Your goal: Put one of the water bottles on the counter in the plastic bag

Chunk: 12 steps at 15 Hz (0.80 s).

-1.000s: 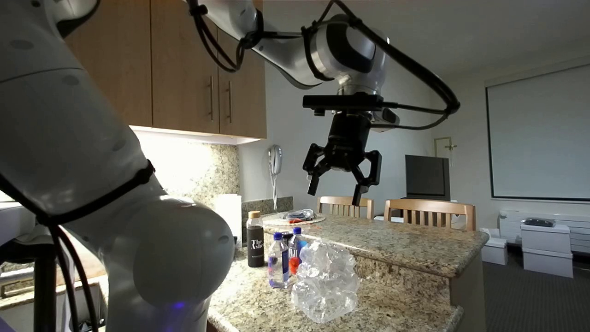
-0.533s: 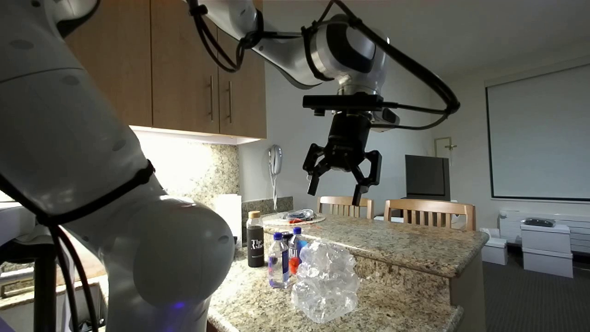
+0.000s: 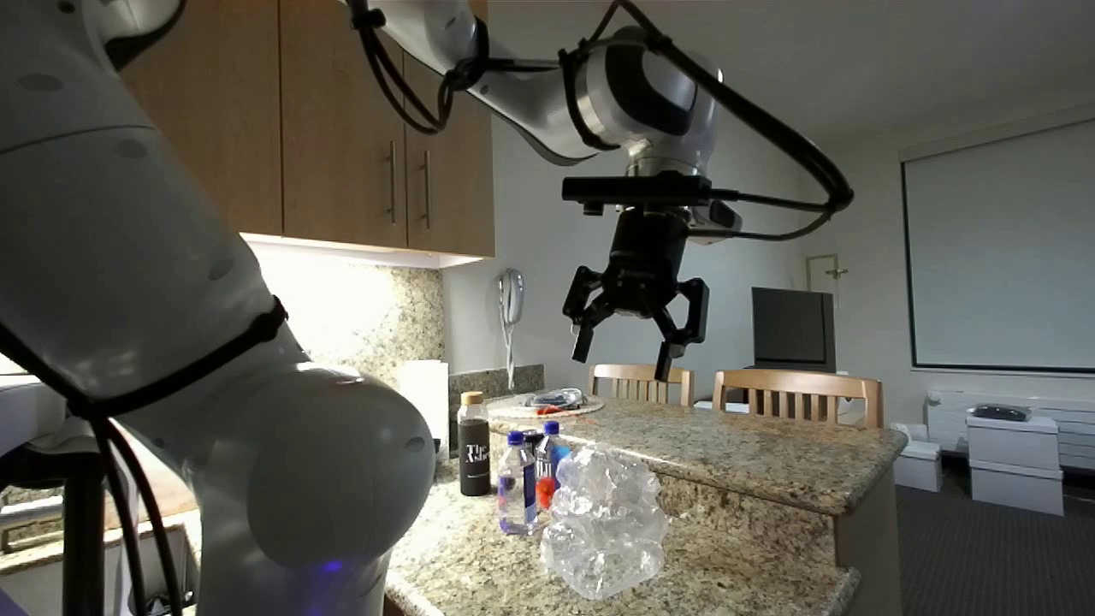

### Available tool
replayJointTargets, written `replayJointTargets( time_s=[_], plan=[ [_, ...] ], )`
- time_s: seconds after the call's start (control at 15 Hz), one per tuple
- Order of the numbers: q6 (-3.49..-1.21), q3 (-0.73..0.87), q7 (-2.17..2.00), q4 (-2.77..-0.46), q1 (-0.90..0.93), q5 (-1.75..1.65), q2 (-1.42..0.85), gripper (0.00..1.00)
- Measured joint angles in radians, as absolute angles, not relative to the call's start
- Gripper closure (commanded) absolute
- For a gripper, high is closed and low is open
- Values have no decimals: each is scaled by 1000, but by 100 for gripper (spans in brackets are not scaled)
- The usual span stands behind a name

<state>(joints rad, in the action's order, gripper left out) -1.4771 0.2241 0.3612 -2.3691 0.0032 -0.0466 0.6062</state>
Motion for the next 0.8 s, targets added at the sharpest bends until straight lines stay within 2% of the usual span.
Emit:
replayJointTargets(
  time_s=[0.4, 0.8],
  plan=[
    [-1703, 134, 359, -2369, 17, -47, 599, 0],
    [-1959, 41, 359, -2370, 114, -34, 534, 0]
  ],
)
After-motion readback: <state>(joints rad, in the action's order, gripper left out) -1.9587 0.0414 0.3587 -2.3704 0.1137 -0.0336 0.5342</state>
